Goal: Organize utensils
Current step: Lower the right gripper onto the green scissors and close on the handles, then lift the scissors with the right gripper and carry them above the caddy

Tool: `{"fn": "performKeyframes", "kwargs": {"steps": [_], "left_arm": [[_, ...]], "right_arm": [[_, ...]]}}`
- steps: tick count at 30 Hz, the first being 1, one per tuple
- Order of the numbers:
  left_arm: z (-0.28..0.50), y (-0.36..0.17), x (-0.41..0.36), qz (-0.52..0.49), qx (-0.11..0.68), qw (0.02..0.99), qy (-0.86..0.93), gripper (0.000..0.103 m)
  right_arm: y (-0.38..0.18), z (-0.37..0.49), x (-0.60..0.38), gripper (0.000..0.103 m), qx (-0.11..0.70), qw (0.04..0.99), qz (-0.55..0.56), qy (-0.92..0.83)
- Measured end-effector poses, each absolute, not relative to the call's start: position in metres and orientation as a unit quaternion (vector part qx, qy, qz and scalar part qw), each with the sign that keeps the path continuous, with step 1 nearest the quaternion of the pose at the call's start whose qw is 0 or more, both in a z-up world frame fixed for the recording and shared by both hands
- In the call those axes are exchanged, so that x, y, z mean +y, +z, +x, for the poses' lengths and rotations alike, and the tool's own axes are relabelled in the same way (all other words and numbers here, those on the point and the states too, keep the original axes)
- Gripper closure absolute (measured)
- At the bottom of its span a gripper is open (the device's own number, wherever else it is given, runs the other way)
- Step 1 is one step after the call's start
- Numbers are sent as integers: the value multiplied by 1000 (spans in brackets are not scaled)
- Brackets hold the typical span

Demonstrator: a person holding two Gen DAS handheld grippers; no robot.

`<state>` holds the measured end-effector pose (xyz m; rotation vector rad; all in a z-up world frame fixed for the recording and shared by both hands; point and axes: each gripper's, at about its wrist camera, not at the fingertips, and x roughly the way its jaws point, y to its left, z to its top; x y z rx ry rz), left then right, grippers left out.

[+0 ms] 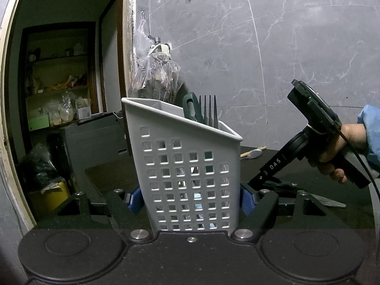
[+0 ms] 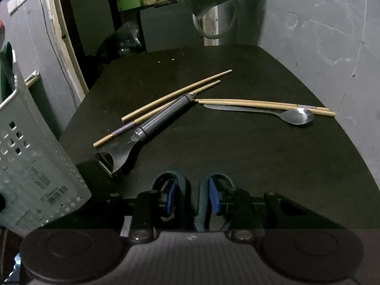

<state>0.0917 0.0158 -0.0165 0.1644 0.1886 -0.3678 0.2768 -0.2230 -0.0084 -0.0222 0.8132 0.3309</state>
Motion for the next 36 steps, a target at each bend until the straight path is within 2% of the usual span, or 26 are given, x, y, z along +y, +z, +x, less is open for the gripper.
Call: {"fn": "performKeyframes", "kwargs": {"steps": [7, 23, 36], "left_arm": [[92, -17, 16, 82, 93, 975, -182, 25], [92, -16, 16, 81, 93, 975, -183, 25], [92, -16, 16, 82, 93, 975, -182, 25]], "right_arm": [[-7, 264, -232, 70, 342, 918, 35, 195], [20, 202, -246, 70, 130, 957, 81, 246], [28, 176, -252, 70, 14, 964, 98, 248]]}}
